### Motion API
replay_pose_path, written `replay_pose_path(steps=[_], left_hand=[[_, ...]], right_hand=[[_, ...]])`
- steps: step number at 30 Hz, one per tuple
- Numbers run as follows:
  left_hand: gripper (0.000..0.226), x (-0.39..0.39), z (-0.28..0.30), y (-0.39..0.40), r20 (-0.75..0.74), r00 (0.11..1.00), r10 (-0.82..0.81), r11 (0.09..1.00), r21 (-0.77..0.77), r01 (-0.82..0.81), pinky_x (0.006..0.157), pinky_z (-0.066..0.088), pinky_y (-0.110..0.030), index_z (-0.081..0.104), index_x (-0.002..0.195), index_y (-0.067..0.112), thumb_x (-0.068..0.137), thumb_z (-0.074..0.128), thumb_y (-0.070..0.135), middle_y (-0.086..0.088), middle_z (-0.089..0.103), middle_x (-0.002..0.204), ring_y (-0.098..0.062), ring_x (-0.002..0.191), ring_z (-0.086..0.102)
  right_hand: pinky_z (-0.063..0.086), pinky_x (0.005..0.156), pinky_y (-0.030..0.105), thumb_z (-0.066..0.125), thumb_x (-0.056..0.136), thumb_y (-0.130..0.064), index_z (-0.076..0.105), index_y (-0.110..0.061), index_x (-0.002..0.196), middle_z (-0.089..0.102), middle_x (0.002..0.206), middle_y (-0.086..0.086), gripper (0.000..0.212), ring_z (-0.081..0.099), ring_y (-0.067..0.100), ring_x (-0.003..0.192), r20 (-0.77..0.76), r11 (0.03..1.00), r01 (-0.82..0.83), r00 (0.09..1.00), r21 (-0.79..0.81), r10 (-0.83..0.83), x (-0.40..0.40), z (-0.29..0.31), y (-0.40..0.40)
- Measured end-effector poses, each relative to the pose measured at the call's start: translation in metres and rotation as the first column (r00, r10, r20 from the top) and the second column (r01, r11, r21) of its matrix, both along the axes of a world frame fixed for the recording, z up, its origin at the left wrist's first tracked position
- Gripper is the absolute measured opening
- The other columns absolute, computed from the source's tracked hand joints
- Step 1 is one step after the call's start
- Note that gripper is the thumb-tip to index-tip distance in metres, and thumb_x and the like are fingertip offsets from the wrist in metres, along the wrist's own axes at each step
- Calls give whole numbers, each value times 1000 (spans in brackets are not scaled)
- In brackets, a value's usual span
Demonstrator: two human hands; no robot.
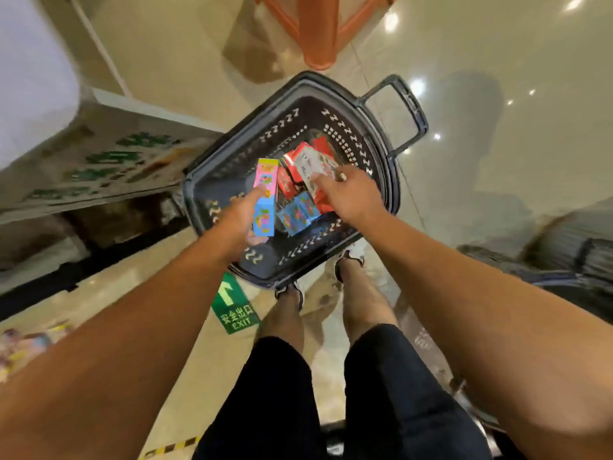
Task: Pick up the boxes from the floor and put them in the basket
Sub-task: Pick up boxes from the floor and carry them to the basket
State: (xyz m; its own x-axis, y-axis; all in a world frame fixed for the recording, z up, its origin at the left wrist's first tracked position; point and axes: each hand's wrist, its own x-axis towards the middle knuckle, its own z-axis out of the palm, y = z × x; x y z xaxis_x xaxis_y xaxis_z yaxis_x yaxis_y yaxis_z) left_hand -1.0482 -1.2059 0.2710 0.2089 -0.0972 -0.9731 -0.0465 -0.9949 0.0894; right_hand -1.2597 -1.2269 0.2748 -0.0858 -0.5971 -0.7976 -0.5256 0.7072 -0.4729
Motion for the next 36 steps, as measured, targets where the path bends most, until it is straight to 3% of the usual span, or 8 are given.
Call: replay_pose_path(steps=[3,7,13,19,26,28,31,36], left_hand=[[38,-22,-46,-31,-50,992,115,993,2,-115,70,53,-34,66,95,24,94,55,60,-6,70,97,-19,82,68],[57,-35,-98,-67,-82,992,100,994,54,-96,85,58,-44,66,117,22,87,55,69,-7,69,114,-26,97,69],[62,-46,-163,-89,-103,984,146,985,113,-134,93,56,-50,72,104,16,74,66,70,-12,70,114,-31,103,70],[73,-64,-187,-92,-174,985,-21,997,68,33,95,55,-40,62,125,20,89,39,79,-12,64,122,-28,112,63],[50,-62,-147,-81,-107,992,-65,997,31,69,82,57,-42,60,110,28,94,41,71,-9,63,117,-26,107,64],[54,-56,-124,-70,-65,996,-63,998,26,65,76,57,-40,59,126,29,94,43,69,-8,62,124,-23,104,65],[60,-42,-80,-42,-24,998,-65,998,-16,65,89,58,-46,46,147,29,97,45,63,-6,61,133,-20,105,65],[45,-7,17,26,-62,990,-123,990,-83,117,93,55,-45,50,141,24,104,46,49,-6,62,132,-21,111,64]], right_hand=[[46,83,31,53,85,-60,68,-13,115,71,114,14,57,65,32,108,-88,997,-81,993,10,81,-2,-51,-44],[56,83,34,44,86,-60,70,-16,103,72,98,9,54,69,31,95,-128,987,-150,980,51,155,3,-108,-81],[42,101,44,19,108,-35,32,-16,151,53,135,29,49,52,44,124,-121,879,-464,871,110,475,14,-160,-100],[35,115,38,22,104,-53,56,-6,139,53,144,19,67,50,31,133,112,939,-206,977,274,182,14,-195,-97],[49,93,40,31,101,-60,65,-11,115,67,116,11,61,64,29,106,151,944,-76,988,320,29,-9,-161,-72],[50,92,40,35,101,-57,63,-12,108,68,113,12,53,65,30,103,126,960,-46,992,278,12,-17,-138,-61],[50,93,40,40,96,-61,64,-11,116,69,111,8,58,65,26,99,55,970,-23,998,243,10,-31,-96,-36],[50,94,43,41,95,-58,68,-16,112,70,111,8,52,64,32,106,-32,977,-117,992,180,124,-55,-17,14]])
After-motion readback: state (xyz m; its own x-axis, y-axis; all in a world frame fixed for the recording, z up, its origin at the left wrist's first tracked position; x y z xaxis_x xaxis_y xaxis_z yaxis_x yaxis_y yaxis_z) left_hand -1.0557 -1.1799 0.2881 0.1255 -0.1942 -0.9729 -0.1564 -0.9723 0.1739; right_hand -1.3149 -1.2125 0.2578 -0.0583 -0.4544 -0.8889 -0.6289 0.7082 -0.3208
